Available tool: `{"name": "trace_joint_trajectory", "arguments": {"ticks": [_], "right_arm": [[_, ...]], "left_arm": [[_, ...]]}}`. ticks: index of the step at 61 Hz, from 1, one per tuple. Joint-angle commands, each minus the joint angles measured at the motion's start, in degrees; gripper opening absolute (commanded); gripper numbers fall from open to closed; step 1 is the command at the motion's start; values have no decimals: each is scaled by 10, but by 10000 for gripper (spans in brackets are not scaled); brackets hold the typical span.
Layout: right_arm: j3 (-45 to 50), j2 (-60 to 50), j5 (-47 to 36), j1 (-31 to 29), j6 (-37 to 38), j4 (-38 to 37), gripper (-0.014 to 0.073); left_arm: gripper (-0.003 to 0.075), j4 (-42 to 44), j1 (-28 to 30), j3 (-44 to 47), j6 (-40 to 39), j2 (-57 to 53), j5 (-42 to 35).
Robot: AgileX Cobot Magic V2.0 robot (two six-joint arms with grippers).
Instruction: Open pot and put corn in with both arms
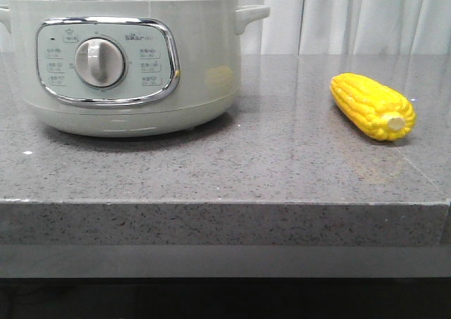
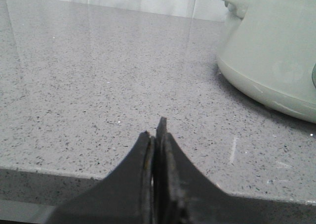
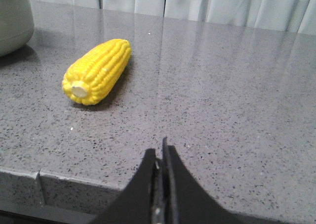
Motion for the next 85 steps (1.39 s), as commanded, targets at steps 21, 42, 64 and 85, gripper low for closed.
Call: {"name": "trace_joint_trajectory", "arguments": {"ticks": [21,42,64,85], "right_arm": [[-1,-12,-51,-4,-2,-3,-53],[-1,-12,-53,-4,-2,-3,-53],[-23,-12,-78,-3,-2,-3,-53],[-266,106,19,-3,-2,-3,-62]], "left_arm": [[-18,-5,2,0,-6,-13,-52],[-18,-5,2,0,-6,-13,-52],[-19,-2,2,-37,-6,-9,-104],[-19,44,2,-259,-6,167,7]]}}
